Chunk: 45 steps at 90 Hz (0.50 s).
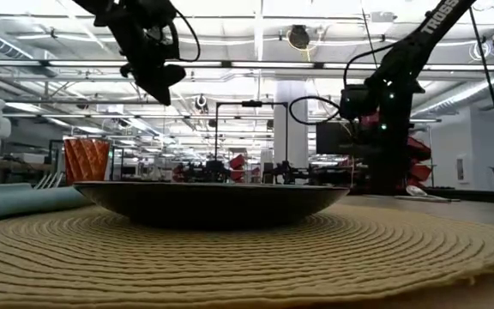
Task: Set table place
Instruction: Put the knife on the right side of the brown mat
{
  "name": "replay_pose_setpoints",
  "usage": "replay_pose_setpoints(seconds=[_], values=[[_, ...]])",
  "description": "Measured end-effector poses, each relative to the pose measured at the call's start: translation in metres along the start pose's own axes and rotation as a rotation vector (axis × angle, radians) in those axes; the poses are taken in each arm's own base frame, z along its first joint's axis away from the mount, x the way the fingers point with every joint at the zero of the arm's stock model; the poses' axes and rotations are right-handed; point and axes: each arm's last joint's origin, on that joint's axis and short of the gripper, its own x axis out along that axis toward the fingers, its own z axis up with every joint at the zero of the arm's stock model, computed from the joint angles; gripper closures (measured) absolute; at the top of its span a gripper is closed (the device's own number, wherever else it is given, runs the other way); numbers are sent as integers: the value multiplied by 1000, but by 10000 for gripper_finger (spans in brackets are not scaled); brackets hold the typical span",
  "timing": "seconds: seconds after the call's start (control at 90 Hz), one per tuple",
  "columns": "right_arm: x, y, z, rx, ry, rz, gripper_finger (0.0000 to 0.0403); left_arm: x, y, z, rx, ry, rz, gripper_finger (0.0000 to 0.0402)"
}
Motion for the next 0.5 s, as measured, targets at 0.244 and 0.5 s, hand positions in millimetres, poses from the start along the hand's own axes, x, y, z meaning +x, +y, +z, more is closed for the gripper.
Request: replay_pose_setpoints(seconds=[0.244, 0.5], values=[[0, -3, -1, -1, -6, -71, 282, 0, -1, 0, -1, -2, -22, 352], [0, -5, -7, 15, 51, -93, 289, 0, -2, -1, 4, 6, -45, 352]])
